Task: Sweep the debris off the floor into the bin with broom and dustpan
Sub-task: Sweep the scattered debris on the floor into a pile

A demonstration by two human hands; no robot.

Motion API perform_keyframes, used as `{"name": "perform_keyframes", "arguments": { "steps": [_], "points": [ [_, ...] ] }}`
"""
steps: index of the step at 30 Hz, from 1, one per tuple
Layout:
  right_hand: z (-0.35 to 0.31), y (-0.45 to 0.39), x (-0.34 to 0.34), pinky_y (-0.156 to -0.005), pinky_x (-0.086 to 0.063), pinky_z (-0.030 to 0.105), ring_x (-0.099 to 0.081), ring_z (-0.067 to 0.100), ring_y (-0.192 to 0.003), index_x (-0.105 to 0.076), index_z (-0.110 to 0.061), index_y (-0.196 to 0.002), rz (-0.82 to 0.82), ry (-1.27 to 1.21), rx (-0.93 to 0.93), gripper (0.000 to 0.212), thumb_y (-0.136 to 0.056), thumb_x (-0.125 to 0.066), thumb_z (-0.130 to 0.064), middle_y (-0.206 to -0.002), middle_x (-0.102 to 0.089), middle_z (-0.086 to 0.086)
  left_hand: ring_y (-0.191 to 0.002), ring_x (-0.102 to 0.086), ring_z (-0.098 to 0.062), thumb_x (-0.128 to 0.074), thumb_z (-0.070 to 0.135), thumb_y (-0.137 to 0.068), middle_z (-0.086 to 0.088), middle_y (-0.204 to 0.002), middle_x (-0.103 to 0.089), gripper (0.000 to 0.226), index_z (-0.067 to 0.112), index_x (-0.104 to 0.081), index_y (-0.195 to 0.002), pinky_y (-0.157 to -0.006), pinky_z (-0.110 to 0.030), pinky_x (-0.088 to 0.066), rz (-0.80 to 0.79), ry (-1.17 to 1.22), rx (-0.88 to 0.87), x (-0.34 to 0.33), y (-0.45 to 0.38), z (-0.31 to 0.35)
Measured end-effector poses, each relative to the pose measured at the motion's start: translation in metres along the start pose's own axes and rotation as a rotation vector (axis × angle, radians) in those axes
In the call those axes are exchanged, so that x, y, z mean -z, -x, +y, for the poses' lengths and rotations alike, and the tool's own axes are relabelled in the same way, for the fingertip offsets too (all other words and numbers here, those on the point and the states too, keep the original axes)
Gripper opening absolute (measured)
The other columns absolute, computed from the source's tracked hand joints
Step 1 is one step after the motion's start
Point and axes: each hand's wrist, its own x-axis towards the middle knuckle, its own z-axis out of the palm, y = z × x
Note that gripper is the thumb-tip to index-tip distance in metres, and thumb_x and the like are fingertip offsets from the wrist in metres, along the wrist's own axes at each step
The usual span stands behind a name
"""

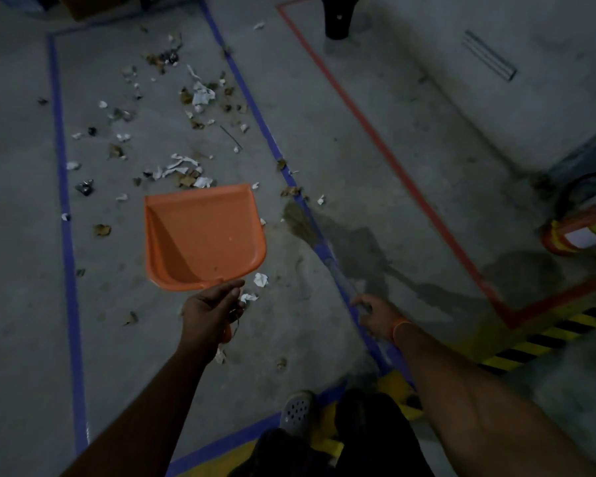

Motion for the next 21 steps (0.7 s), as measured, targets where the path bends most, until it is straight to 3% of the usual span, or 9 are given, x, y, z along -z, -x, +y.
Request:
{"name": "perform_keyframes", "arguments": {
  "steps": [2, 4, 8, 11, 13, 16, 17, 21],
  "points": [
    [-0.001, -0.017, 0.028, -0.039, -0.042, 0.014, -0.051, 0.017, -0.049, -0.062, -0.017, -0.11, 0.051, 0.026, 0.017, 0.039, -0.083, -0.054, 0.009, -0.089, -0.06, 0.013, -0.065, -0.065, -0.016, -0.061, 0.003, -0.095, -0.011, -0.073, -0.069, 0.02, 0.0, -0.071, -0.111, -0.06, -0.022, -0.053, 0.022, 0.011, 0.002, -0.012, -0.014, 0.003],
    [0.0, -0.044, 0.055, -0.043, -0.042, 0.009, -0.056, 0.017, -0.059, -0.065, -0.019, -0.11, 0.101, 0.071, 0.02, 0.035, -0.083, -0.06, 0.003, -0.098, -0.062, 0.009, -0.064, -0.064, -0.017, -0.061, 0.002, -0.094, -0.013, -0.073, -0.068, 0.019, 0.001, -0.072, -0.11, -0.06, -0.022, -0.054, 0.047, 0.027, -0.001, -0.026, -0.028, 0.007],
    [-0.012, -0.116, 0.094, -0.051, -0.043, 0.022, -0.053, 0.019, -0.06, -0.063, -0.011, -0.111, 0.1, 0.085, -0.029, 0.033, -0.084, -0.054, 0.005, -0.095, -0.061, 0.017, -0.061, -0.064, -0.015, -0.061, 0.002, -0.095, -0.009, -0.067, -0.068, 0.017, 0.004, -0.073, -0.107, -0.058, -0.022, -0.053, 0.133, 0.043, 0.004, -0.059, -0.059, 0.015],
    [-0.028, -0.165, 0.111, -0.044, -0.043, 0.024, -0.048, 0.021, -0.054, -0.057, 0.001, -0.118, -0.031, 0.133, -0.027, 0.034, -0.086, -0.052, 0.012, -0.092, -0.054, 0.019, -0.062, -0.063, -0.015, -0.061, 0.004, -0.095, -0.008, -0.068, -0.068, 0.017, 0.006, -0.073, -0.107, -0.058, -0.022, -0.052, 0.198, 0.049, 0.007, -0.085, -0.08, 0.022],
    [-0.041, -0.191, 0.114, -0.055, -0.048, 0.027, -0.049, 0.021, -0.06, -0.057, 0.002, -0.12, -0.123, 0.18, -0.003, 0.036, -0.086, -0.053, 0.013, -0.094, -0.053, 0.016, -0.062, -0.063, -0.014, -0.061, 0.005, -0.095, -0.008, -0.068, -0.068, 0.017, 0.007, -0.073, -0.107, -0.058, -0.022, -0.052, 0.233, 0.059, -0.001, -0.1, -0.092, 0.028],
    [-0.068, -0.218, 0.113, -0.078, -0.05, 0.03, -0.054, 0.017, -0.079, -0.061, -0.017, -0.12, -0.228, 0.292, 0.063, 0.039, -0.083, -0.058, -0.003, -0.095, -0.055, 0.0, -0.061, -0.063, -0.013, -0.06, 0.004, -0.095, -0.008, -0.067, -0.068, 0.018, 0.007, -0.073, -0.107, -0.057, -0.021, -0.051, 0.29, 0.095, -0.018, -0.117, -0.106, 0.039],
    [-0.079, -0.224, 0.114, -0.075, -0.049, 0.028, -0.055, 0.017, -0.08, -0.06, -0.02, -0.121, -0.271, 0.319, 0.094, 0.041, -0.083, -0.059, -0.005, -0.097, -0.055, 0.0, -0.06, -0.063, -0.013, -0.06, 0.004, -0.096, -0.007, -0.066, -0.068, 0.018, 0.007, -0.072, -0.108, -0.056, -0.02, -0.051, 0.306, 0.103, -0.028, -0.121, -0.109, 0.043],
    [-0.111, -0.231, 0.122, -0.04, -0.042, 0.021, -0.052, 0.017, -0.05, -0.062, -0.021, -0.11, -0.321, 0.299, 0.188, 0.04, -0.082, -0.055, 0.006, -0.083, -0.058, 0.012, -0.06, -0.064, -0.012, -0.059, 0.001, -0.096, -0.005, -0.065, -0.069, 0.019, 0.003, -0.071, -0.11, -0.056, -0.02, -0.051, 0.365, 0.1, -0.045, -0.127, -0.11, 0.054]
  ]
}}
